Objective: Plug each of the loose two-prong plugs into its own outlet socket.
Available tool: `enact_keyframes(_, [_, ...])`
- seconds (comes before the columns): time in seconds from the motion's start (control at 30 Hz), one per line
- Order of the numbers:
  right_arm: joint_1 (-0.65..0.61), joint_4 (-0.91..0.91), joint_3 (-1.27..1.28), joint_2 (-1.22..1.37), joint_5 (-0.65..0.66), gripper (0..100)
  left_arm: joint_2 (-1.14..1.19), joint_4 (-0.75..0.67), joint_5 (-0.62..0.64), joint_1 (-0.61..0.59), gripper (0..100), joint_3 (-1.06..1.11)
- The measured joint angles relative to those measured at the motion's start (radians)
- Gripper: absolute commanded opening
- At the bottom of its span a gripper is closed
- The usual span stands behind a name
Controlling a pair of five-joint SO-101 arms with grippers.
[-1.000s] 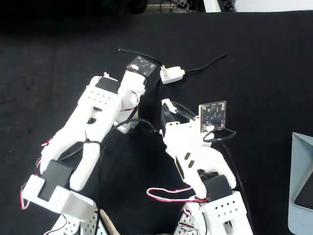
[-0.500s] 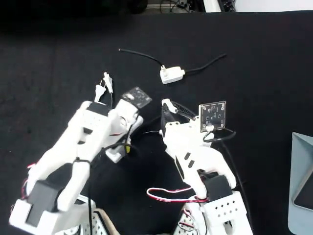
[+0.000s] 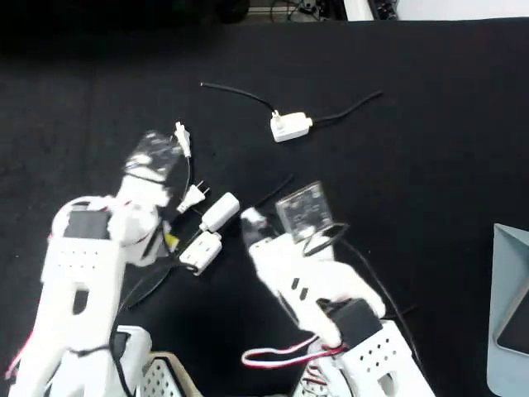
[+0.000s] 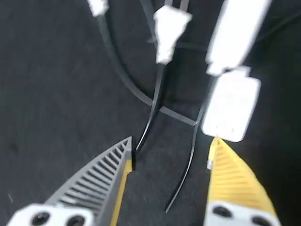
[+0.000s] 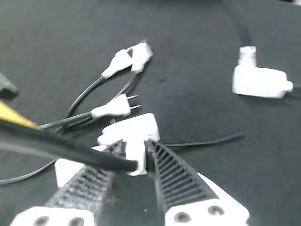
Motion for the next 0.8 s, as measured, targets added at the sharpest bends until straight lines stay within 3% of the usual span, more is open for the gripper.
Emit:
enact_keyframes(0.2, [-0.157, 0.002, -0.077, 0.069, 0.043, 1.2, -0.227, -0.149, 0.193, -0.192, 26, 0.229])
enact_keyframes(0.37, [-0.221, -0.025, -0.169, 0.276, 0.043, 1.2, -0.381, -0.265, 0.295, -0.261, 26, 0.394])
enact_keyframes(0.53, [-0.27, -0.132, -0.236, 0.514, 0.041, 1.2, -0.47, -0.333, 0.328, -0.299, 26, 0.497])
enact_keyframes(0.8, [-0.298, -0.153, -0.382, 0.861, 0.041, 1.2, -0.494, -0.376, 0.339, -0.338, 26, 0.534])
